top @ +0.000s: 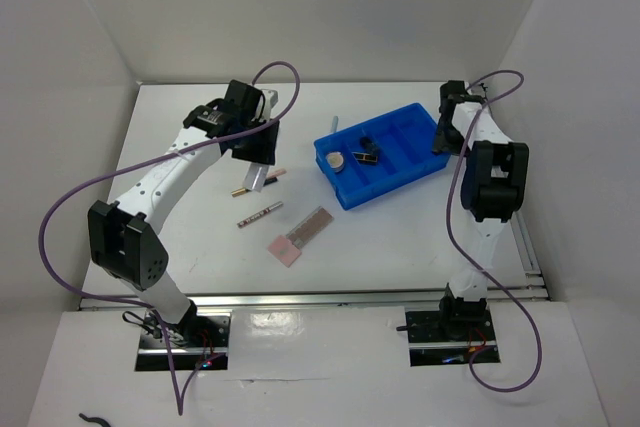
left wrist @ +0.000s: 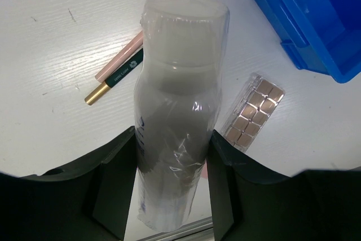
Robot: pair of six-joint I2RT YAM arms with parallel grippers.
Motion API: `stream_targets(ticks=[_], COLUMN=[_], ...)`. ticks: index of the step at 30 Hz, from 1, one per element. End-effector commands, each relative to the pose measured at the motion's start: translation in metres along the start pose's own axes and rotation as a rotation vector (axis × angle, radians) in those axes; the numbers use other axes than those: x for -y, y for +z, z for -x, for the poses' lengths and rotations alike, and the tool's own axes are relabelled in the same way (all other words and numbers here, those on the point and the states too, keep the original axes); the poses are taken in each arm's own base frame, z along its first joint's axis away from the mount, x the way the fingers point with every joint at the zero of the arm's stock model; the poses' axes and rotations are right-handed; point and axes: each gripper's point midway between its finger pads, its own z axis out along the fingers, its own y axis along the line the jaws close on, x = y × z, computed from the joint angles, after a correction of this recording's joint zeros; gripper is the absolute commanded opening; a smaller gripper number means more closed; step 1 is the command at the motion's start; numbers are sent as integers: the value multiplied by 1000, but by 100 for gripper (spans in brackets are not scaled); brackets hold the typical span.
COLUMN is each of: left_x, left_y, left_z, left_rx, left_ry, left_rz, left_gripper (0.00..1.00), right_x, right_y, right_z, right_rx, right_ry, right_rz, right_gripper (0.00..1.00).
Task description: Organize the makeup
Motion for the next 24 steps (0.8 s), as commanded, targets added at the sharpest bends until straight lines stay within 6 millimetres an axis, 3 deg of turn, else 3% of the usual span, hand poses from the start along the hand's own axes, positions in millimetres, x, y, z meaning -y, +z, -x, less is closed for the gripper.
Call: stream_targets(ticks=[1, 3, 6, 9, 10, 11, 16, 17, 19, 21, 24], left_x=[8, 8, 7, 5, 6, 6, 7, 3, 4, 4, 16], left_y=[-11, -11, -12, -12, -14, -10, -12, -12, -15, -17, -20], left_z=[26, 29, 29, 30, 33, 32, 45, 46, 50, 58, 65], left_rx=[84, 94, 105, 107, 117, 107, 134, 136, 148, 162, 173], left_ry=[6, 6, -3, -4, -4, -13, -32, -39, -49, -66, -78], left_rz=[-40, -42, -34, -23, -25, -24, -19, -14, -17, -24, -87], left_gripper=[0, 0, 0, 0, 0, 0, 0, 0, 0, 0, 0], right_x=[28, 29, 17, -14, -32, -42, -111, -140, -176, -203, -226], right_y=[-32, -34, -60, -104, -119, -139, -186, -190, -209, -211, -220], right_z=[19, 23, 44, 68, 67, 79, 78, 69, 65, 60, 57], right_rx=[84, 96, 168, 273, 293, 344, 410, 406, 408, 402, 385], right_ry=[77, 95, 109, 98, 65, 70, -22, -78, -127, -155, -165], right_rz=[-69, -74, -15, 85, 113, 145, 240, 283, 423, 497, 625], right_gripper=[75, 77, 78, 85, 86, 88, 92, 92, 88, 76, 62])
